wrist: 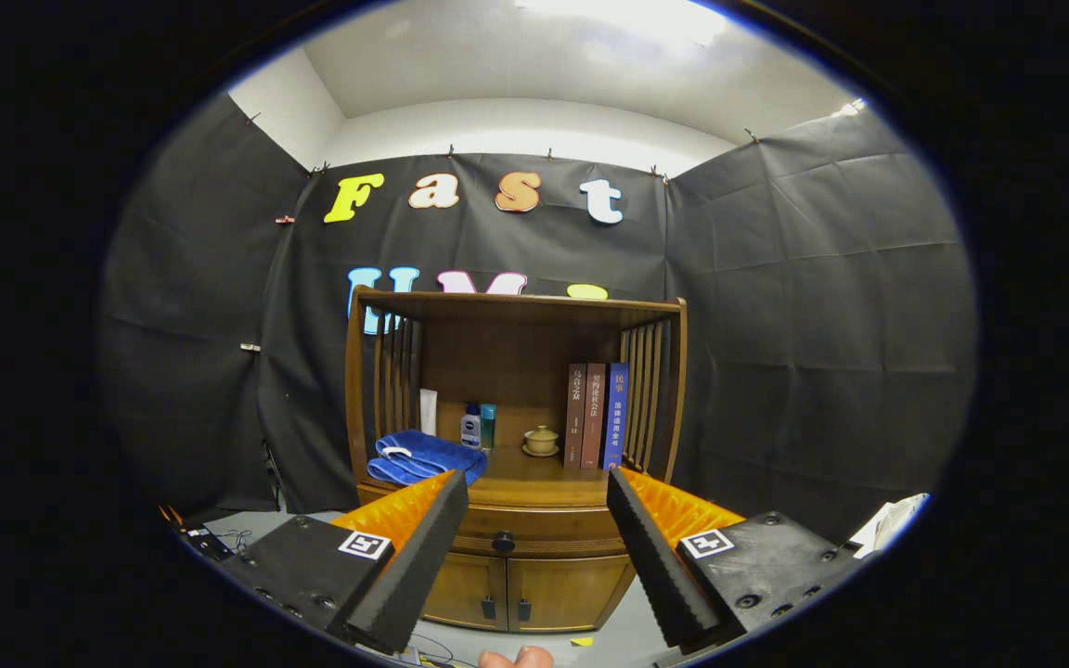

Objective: Pull open the drawer, take out the items inside it, and place them on the countertop above the cabinet.

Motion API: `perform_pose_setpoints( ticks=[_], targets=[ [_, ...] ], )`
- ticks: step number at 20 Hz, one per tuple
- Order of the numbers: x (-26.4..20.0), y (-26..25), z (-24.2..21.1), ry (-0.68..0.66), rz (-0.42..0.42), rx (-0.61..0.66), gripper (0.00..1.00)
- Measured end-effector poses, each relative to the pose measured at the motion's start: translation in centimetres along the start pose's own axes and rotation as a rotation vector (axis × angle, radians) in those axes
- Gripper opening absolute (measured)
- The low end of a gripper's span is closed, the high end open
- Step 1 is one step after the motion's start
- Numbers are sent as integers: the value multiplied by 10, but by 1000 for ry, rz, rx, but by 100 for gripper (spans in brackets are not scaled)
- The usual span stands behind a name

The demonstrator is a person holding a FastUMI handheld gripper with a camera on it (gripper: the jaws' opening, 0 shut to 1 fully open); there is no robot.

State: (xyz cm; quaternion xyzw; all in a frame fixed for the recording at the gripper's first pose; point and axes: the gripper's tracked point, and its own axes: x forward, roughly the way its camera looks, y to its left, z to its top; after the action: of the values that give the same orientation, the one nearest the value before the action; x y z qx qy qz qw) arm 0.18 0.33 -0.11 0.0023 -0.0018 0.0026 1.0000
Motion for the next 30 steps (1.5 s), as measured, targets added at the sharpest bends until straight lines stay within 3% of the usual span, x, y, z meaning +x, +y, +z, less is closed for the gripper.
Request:
perform_pose_setpoints(
  ticks=[6, 11, 16, 26, 30],
  targets=[
    [12, -2, -3, -39, -20, 1, 98],
    [57, 14, -32, -74, 1, -44, 98],
    [106, 29, -96, -56, 11, -10, 98],
    [199, 45, -255, 120, 5, 6, 97],
    [221, 54, -293, 179, 17, -20, 85]
  ],
)
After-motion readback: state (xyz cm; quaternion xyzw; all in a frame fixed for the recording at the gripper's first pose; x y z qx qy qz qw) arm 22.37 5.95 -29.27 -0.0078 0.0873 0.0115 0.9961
